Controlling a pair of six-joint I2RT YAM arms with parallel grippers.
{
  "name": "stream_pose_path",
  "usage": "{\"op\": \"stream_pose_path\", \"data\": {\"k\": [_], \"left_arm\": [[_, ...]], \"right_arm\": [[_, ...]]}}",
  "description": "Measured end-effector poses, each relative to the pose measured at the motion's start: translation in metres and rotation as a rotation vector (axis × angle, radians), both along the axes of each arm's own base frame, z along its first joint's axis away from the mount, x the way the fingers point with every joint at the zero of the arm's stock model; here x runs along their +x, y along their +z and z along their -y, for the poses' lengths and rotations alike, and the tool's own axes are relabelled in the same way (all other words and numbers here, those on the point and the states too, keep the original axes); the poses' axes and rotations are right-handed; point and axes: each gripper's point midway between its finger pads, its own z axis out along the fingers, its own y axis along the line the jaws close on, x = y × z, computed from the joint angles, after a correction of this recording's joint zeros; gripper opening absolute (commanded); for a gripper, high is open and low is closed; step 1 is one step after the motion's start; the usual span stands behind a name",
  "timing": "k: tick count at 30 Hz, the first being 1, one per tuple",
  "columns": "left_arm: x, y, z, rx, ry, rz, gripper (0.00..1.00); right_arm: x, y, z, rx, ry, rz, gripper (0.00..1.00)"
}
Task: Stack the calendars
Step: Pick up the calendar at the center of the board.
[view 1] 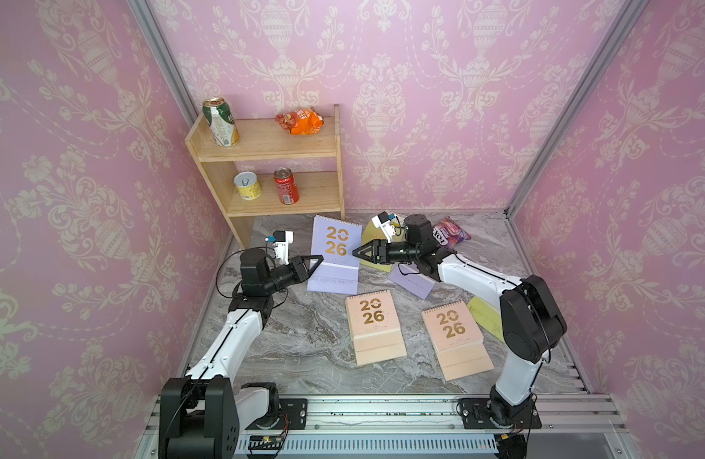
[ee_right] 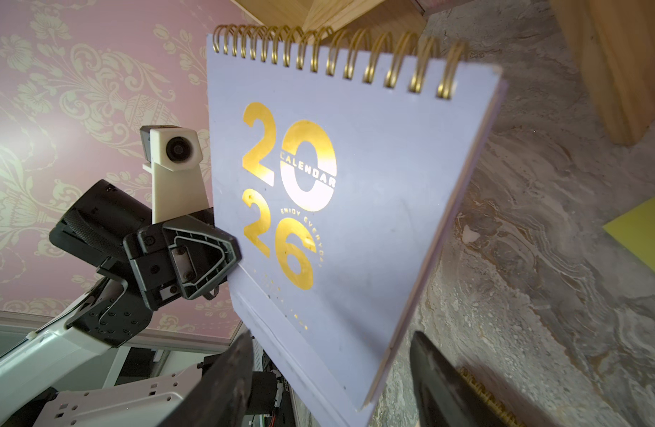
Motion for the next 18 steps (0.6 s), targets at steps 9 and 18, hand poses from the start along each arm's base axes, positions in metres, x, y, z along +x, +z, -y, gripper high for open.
{"op": "stream_pose_path", "data": {"k": [9,18], "left_arm": [[0.0002,0.0074,0.0017,-0.027,0.002,0.036,0.0],[-0.0023,0.0093,0.0064,-0.044,-0.015,0.039,0.0]], "right_arm": [[0.0057,0.0088,-0.0011,0.057,0.0,0.001,0.66],[0.0054,0.0014,-0.0015,0.058,-0.001,-0.007,0.66]]}}
